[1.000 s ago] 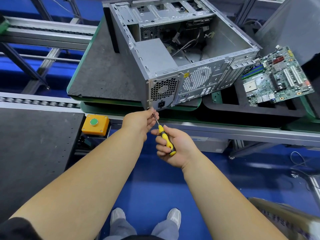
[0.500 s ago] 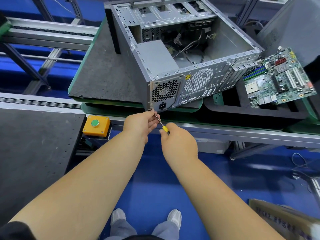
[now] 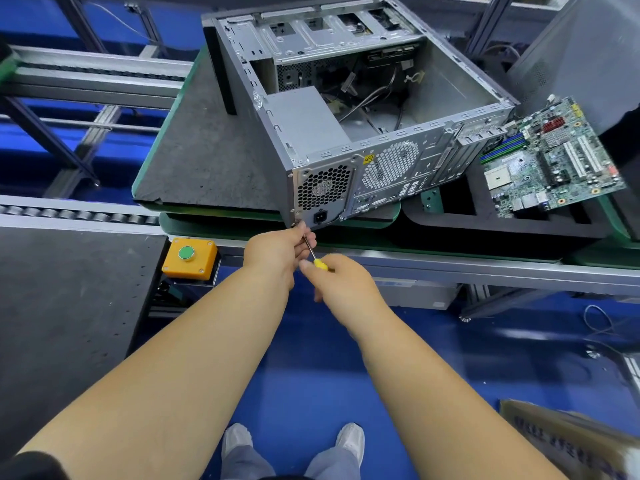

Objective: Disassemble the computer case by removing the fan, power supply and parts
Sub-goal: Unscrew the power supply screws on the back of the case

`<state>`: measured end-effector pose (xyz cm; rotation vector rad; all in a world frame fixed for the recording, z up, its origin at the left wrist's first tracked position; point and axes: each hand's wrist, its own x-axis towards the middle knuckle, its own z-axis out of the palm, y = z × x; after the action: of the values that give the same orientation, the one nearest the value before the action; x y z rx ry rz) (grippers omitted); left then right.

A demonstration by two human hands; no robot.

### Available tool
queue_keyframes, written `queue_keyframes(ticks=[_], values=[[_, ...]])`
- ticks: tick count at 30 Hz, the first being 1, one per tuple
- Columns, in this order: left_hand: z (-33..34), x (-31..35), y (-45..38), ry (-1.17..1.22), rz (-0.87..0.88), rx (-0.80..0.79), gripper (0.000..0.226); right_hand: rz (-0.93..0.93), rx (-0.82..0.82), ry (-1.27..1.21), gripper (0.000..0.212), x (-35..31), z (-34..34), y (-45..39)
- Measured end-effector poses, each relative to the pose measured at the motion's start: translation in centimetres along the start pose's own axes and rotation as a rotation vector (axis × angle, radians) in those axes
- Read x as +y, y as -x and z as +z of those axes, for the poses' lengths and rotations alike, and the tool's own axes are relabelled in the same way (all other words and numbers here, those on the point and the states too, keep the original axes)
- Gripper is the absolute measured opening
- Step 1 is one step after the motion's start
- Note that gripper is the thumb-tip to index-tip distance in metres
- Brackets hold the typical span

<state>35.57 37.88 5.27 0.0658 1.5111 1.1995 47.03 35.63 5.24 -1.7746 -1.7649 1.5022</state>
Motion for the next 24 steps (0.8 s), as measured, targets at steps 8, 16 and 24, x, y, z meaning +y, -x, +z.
queue_keyframes(ticks=[8,16,24], values=[[-0.3,-0.2,0.2,0.033,0.018,0.026,0.013,0.277,-0.312,-0.825,0.037,0.4,-1.0,0.0],[-0.4,-0.1,0.6,0.002,0.001,-0.011,0.018,0.096,-0.045,-0.288,0.022,0.3,-0.1,0.3],[-0.2,-0.3,0.4,-0.002,0.009,0.003,0.014,-0.245,0.278,0.456,0.019,0.8,0.6,0.4]])
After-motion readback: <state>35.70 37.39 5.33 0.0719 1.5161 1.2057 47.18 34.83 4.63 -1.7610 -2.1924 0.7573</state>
